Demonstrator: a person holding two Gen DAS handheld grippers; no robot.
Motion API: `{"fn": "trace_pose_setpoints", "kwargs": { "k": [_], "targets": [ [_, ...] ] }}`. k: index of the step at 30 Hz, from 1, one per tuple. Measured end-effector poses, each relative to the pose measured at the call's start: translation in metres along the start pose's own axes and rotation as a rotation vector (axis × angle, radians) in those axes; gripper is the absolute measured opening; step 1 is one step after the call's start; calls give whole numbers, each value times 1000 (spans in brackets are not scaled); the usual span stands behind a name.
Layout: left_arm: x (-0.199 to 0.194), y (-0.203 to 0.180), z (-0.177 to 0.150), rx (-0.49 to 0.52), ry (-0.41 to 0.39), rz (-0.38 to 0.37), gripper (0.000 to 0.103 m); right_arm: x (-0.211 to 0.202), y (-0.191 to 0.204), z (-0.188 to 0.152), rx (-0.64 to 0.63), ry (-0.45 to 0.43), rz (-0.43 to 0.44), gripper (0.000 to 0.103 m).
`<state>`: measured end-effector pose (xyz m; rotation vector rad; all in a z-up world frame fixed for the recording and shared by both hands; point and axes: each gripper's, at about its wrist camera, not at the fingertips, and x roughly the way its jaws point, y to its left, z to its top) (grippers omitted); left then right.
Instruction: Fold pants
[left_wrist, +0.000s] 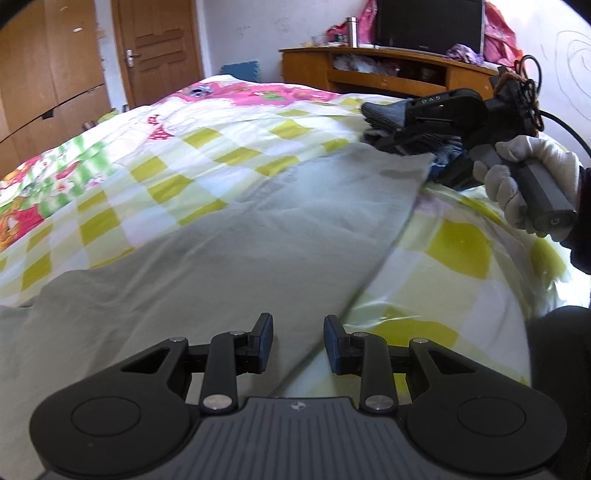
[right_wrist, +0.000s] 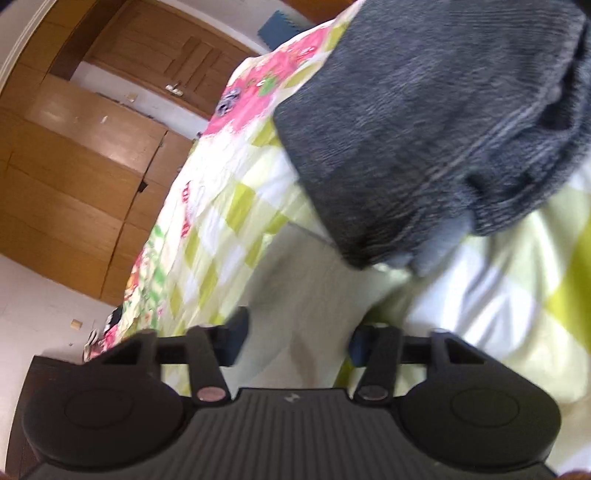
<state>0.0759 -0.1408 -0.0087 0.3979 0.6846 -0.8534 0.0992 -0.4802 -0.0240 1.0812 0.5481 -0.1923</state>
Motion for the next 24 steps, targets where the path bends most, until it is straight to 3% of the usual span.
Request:
{"fn": "trace_pose_setpoints", "kwargs": {
  "k": [3,7,8,9,12,16,20,24],
  "targets": [
    [-1,10,-2,-9,3,36,44,6,-2,-10,30,63,62,26],
    [-8,30,-5,-49,0,93,44,15,4,-25,-49,75,50,25],
    [-8,35,-6,-59,2,111,44,18,5,-23,-36,79,54,10],
    [-8,39,-7,-69,6,130,44,20,5,-20,-9,86,52,3],
    [-1,50,-12,-111,37,167,44,7,0,-10,42,59,76,3],
    [4,38,-17,-147,44,93,44,-37,-4,-3,9,-15,39,3],
    [8,2,-13,-92,14,-11,44,-83,-11,5,-17,-70,-43,3],
    [-3,-4,-8,-67,-27,-11,46,-99,2,6,-114,-72,-137,4]
  ]
}}
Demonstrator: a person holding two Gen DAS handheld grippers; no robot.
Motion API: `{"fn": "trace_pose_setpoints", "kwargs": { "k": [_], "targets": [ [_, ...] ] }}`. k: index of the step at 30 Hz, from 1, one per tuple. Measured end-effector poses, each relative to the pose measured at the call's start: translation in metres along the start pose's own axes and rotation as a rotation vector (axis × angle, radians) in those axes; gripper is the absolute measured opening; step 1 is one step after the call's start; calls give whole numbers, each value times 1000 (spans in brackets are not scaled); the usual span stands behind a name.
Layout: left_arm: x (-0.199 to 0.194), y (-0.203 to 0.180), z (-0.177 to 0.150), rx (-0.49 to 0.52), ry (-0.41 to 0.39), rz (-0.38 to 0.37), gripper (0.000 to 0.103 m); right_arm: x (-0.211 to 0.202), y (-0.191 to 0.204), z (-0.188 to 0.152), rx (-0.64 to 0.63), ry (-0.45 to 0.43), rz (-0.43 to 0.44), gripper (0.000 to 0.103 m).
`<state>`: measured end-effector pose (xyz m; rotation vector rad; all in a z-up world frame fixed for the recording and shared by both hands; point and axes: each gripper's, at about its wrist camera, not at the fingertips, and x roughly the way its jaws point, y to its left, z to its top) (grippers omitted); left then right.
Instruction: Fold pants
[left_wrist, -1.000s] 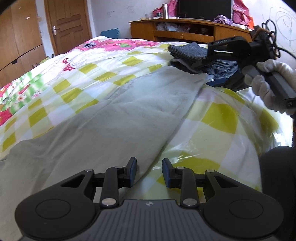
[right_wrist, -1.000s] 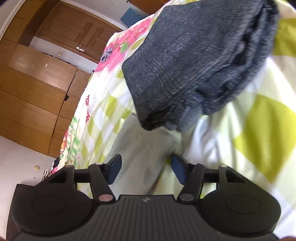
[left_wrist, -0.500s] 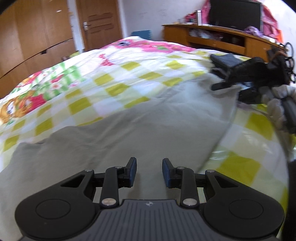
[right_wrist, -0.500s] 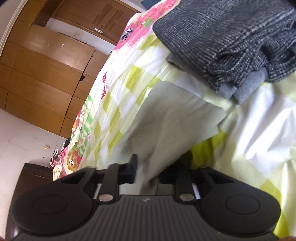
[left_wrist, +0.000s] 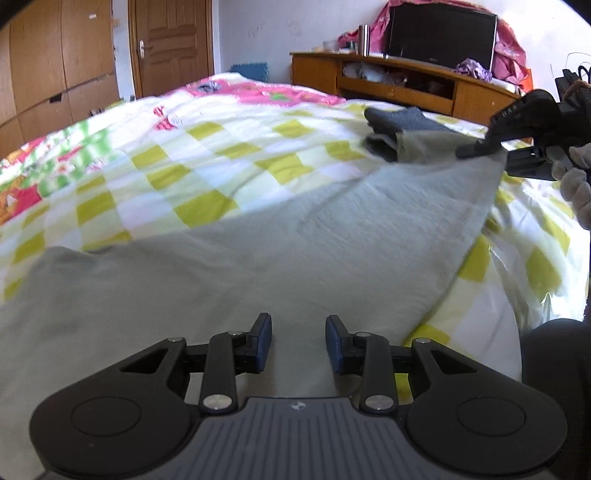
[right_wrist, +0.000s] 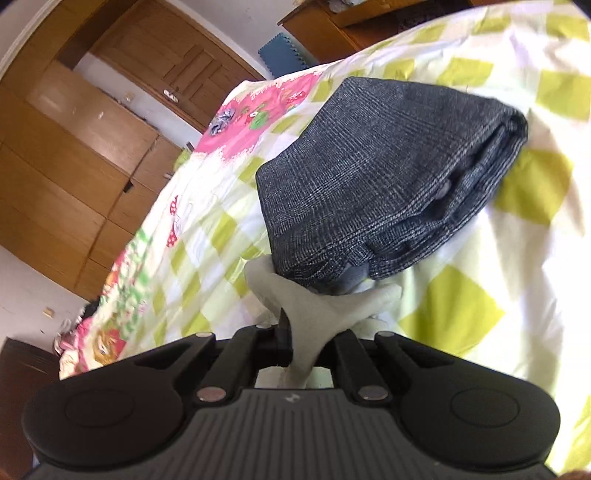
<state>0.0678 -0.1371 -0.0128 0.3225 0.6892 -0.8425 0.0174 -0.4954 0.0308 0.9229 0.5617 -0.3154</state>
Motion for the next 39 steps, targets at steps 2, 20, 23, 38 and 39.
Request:
{"fn": "trace_pose_setpoints", "kwargs": {
  "k": [2,20,23,38,39],
  "targets": [
    [-13,12,-4,-5,-18,57,46,-4,11,0,-21,-12,3,4],
    [-124,154,-123,-316,-57,602,55,79,338,-178,-636,313,383,4],
    [-144,169,-145,-420,-99,584,56,104,378,-236,-728,383,406,4],
    [-157,194,-177,-610,-192,432,56,119,431,-419,-1194,431,397,4],
    [-158,193,-177,-613,-194,429,56,117,433,-427,-1244,418,397,5]
  ]
}}
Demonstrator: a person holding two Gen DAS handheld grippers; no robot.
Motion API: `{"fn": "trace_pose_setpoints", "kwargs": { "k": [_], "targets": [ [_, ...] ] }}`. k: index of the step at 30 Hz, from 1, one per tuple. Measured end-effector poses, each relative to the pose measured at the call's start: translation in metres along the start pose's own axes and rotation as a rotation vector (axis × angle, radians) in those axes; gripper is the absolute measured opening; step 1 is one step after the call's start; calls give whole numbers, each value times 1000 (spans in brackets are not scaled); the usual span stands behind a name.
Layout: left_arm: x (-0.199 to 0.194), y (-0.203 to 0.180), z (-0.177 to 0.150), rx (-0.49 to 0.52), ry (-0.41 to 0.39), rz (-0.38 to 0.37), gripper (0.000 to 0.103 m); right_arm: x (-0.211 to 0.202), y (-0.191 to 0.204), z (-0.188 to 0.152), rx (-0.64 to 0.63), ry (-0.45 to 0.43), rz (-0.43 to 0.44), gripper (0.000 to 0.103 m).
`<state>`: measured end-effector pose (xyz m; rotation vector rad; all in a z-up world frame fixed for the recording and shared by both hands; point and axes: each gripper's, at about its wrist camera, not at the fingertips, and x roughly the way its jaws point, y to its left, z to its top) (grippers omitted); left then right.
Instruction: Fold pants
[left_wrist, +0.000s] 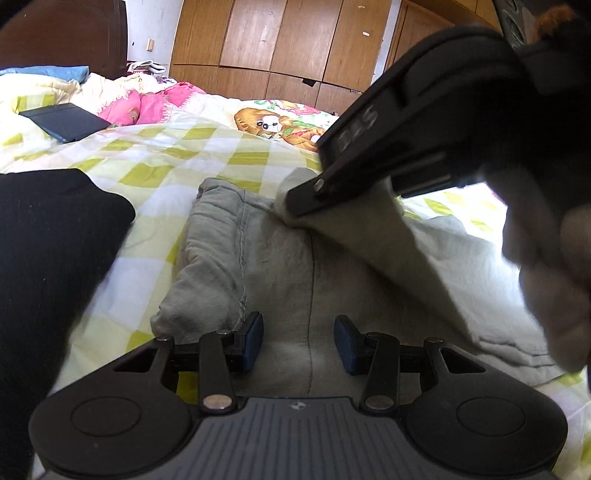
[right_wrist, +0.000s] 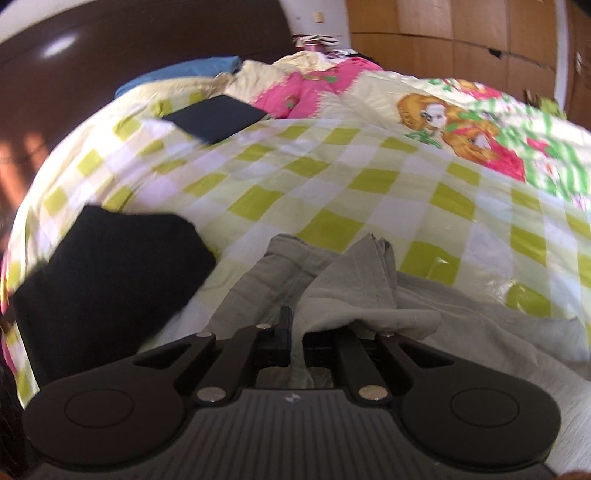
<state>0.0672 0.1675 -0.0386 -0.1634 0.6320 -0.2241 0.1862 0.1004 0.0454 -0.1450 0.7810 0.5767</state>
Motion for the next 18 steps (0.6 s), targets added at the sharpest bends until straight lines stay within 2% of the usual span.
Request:
{"fn": "trace_pose_setpoints", "kwargs": {
  "k": [4,6,7,9,11,13,15,18],
  "targets": [
    [-2,2,-1,-16,-4,-14,56,5,26,-12,-219,-6,-80,8],
    [-3,3,-2,-27,-5,-22,56,6,32,-15,-280,-3,-103,9],
    [-3,4,-2,-32,-6,-24,56,5,31,-14,-273,0,-94,12],
    [-1,7,1,-38,-8,-28,56,4,24,-10,-210,-6,-56,35],
    [-2,8,1,-39,-18,-24,56,2,15,-3,-129,-32,-35,41],
    [-6,10,0,-49,-39,-16,56,-1,12,0,-106,-62,-42,40],
    [-9,14,-1,-73,-59,-3,56,-4,16,1,-144,-89,-46,40],
    [-13,20,-2,-116,-75,13,56,-4,32,-3,-263,-97,-55,30]
  ]
}}
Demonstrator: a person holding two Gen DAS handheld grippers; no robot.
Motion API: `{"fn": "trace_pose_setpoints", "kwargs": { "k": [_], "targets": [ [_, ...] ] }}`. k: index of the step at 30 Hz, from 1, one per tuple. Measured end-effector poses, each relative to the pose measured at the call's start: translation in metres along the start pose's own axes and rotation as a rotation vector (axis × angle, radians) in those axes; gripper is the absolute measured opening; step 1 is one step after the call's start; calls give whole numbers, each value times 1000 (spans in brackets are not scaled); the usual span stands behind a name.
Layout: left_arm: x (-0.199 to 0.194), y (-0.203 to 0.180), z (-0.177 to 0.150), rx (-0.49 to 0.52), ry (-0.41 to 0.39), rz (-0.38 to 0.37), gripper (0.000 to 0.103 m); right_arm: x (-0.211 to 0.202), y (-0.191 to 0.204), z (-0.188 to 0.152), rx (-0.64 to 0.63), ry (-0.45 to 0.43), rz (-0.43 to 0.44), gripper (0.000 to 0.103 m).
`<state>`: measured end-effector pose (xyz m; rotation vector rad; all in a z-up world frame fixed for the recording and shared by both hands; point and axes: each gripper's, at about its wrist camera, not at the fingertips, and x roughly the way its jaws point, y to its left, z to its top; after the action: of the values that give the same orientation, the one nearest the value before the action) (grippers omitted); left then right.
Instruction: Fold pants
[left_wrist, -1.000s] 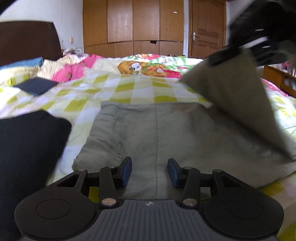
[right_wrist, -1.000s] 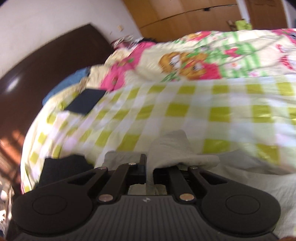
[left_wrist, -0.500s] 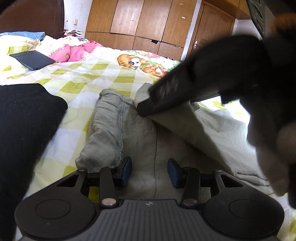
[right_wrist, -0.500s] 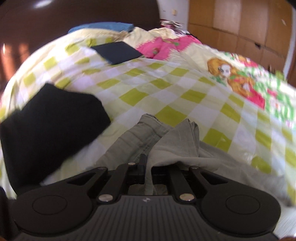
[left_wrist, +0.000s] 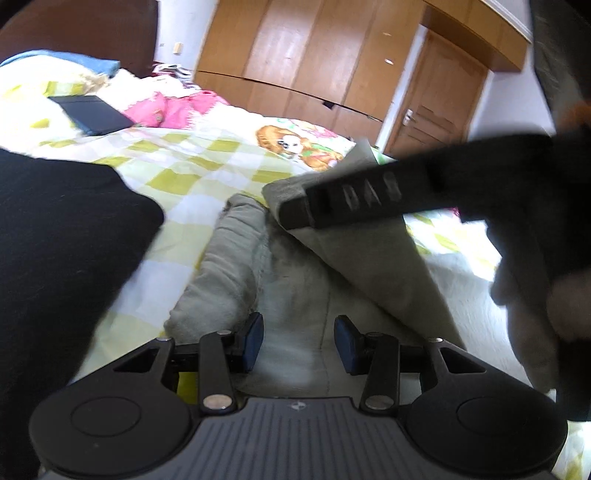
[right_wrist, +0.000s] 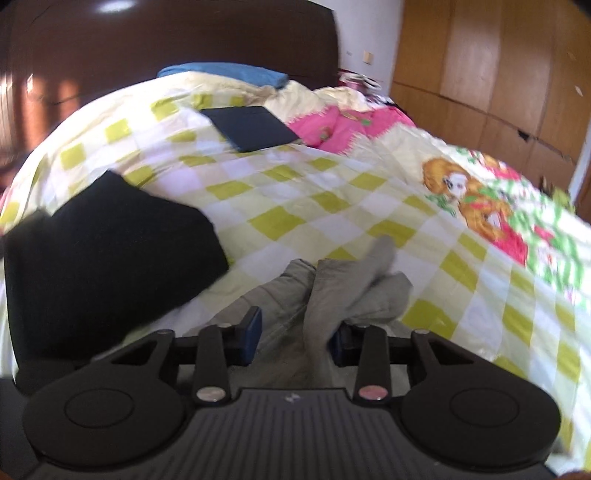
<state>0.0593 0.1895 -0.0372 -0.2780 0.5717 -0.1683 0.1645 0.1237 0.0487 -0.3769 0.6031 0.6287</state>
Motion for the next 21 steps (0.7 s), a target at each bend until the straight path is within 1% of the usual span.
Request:
{"fn": "trace_pose_setpoints", "kwargs": {
  "k": [1,2,5,7,9,12,14,16,19,21],
  "targets": [
    [-2,2,0,-11,-4,8,56,0,5,-2,-39,3,7,27],
    [-4,3,0,-21,-9,16,56,1,12,-5,-87,7,18,22],
    [-14,5,-5,-53,-28,30,56,2,31,-16,-246,11,14,23],
    [-18,4,-8,-54,-27,37,56,4,32,-15,-232,21,52,23],
    [-21,5,-7,-67,-41,39,56,4,32,-13,-220,14,65,23],
    [-22,13,-5,-98,-34,42,56,-1,27,-12,-177,16,95,24],
    [-27,15,-5,-115,-37,35,57,-3,22,-12,-157,21,97,27],
    [-31,18,-5,-128,-38,33,58,1,21,-15,-177,36,74,28],
    [-30,20,-4,-131,-19,37,58,9,20,-15,-156,67,107,28],
    [-29,22,-2,-130,-3,38,58,12,25,-13,-170,73,126,29]
  ]
}}
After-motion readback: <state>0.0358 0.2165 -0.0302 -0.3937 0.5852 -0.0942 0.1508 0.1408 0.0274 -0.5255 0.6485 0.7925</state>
